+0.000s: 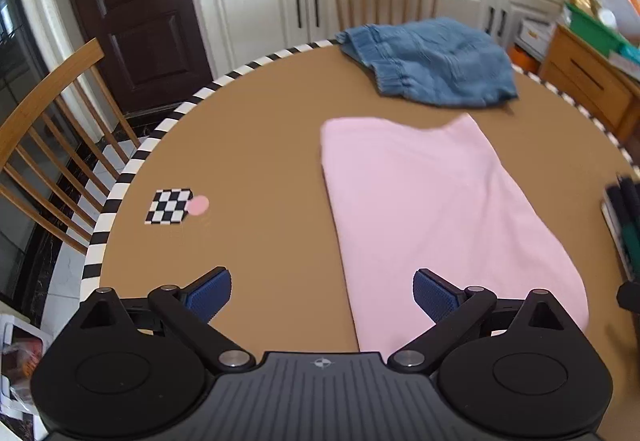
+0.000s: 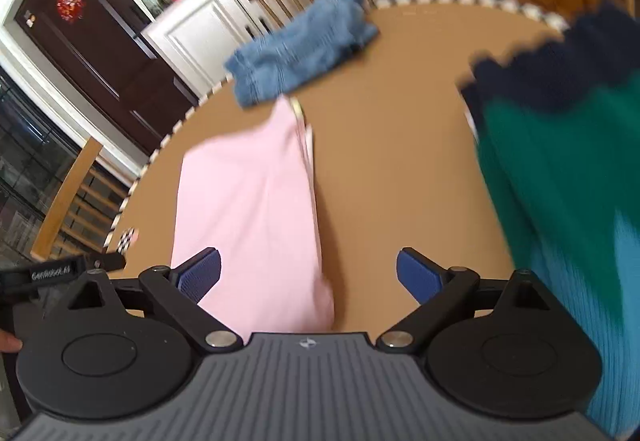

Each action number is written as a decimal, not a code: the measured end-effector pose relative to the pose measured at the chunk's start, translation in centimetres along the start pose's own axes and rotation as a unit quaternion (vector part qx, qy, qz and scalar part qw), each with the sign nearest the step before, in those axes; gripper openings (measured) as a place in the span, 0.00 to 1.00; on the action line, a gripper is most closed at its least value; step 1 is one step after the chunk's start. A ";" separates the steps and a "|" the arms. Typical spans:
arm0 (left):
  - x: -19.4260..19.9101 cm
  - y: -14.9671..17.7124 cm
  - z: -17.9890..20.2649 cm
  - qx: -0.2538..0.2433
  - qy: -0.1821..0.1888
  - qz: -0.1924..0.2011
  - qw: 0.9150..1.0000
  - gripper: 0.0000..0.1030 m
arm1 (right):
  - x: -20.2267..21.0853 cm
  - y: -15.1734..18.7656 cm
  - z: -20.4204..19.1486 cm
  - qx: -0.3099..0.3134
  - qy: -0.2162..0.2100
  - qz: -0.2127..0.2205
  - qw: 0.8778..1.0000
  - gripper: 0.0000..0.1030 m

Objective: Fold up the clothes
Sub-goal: 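Lay the folded end on the pink shirt and open both grippers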

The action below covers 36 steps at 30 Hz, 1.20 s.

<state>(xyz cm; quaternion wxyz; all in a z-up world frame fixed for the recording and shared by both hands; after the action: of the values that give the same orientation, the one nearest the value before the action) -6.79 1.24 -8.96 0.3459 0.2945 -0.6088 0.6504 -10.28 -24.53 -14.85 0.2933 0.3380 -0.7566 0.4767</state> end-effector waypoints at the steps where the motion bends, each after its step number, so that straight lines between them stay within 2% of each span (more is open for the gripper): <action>1: 0.0 0.3 0.4 -0.012 0.006 -0.004 1.000 0.96 | 0.5 0.8 0.3 -0.018 -0.002 -0.004 1.000 0.94; 3: 0.0 0.9 1.2 -0.035 0.019 -0.013 0.999 0.97 | 1.5 2.3 0.8 -0.053 -0.005 -0.012 0.998 0.95; 5: -0.2 1.3 1.5 -0.062 0.043 -0.017 0.997 0.98 | 2.0 3.3 1.1 -0.087 0.008 -0.011 0.996 0.96; 10: -3.8 0.6 0.8 -0.123 0.108 -0.037 0.986 0.98 | 2.3 5.8 0.0 -0.171 0.030 0.005 0.985 0.96; 12: -4.8 0.0 0.4 -0.160 0.139 -0.043 0.976 0.98 | 2.1 6.9 -0.7 -0.228 0.033 0.022 0.973 0.96; 14: -5.0 -0.2 -0.2 -0.211 0.166 -0.051 0.962 0.98 | 1.5 8.3 -1.6 -0.301 0.034 0.038 0.952 0.96; 18: -5.8 -0.6 -2.0 -0.273 0.217 -0.072 0.934 0.98 | 0.1 11.2 -4.2 -0.411 0.030 0.064 0.909 0.96; 19: -6.4 -0.6 -2.4 -0.280 0.221 -0.084 0.930 0.98 | -0.2 11.9 -4.7 -0.433 0.032 0.073 0.898 0.96; 21: -7.6 -0.7 -2.8 -0.290 0.232 -0.106 0.922 0.98 | -0.6 12.8 -5.3 -0.451 0.033 0.076 0.889 0.96; 24: -8.5 -1.4 -3.0 -0.286 0.266 -0.117 0.913 0.98 | -1.2 14.1 -6.2 -0.477 0.033 0.079 0.875 0.96; 26: -8.8 -2.2 -3.3 -0.276 0.274 -0.121 0.913 0.98 | -1.5 13.9 -6.2 -0.473 0.039 0.085 0.876 0.96; 28: -9.2 -3.1 -3.5 -0.268 0.281 -0.128 0.913 0.98 | -2.0 13.5 -6.0 -0.483 0.029 0.092 0.870 0.96; 29: -9.4 -3.5 -3.5 -0.265 0.284 -0.131 0.912 0.98 | -2.3 13.4 -5.8 -0.495 0.018 0.095 0.863 0.96; 32: -10.0 -5.5 -3.6 -0.274 0.294 -0.132 0.906 0.98 | -3.0 13.2 -5.5 -0.522 -0.010 0.098 0.847 0.96; 36: -11.3 -9.7 -3.5 -0.282 0.324 -0.130 0.894 0.98 | -3.3 12.6 -5.5 -0.526 -0.003 0.100 0.845 0.96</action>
<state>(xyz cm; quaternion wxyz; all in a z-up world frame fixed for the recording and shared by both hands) 7.79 3.85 -12.68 0.6738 0.0342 -0.5773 0.4599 -17.65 -14.67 -21.91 0.3753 0.0571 -0.9246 0.0332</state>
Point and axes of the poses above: each gripper's, at about its wrist camera, not at the fingertips, and x roughly against the way its jaws point, z to its right, y to its underside, the point moved 8 cm from there along -x, roughly the way its jaws point, and after that the axes turned 12 degrees about y, right-handed, at the moved point
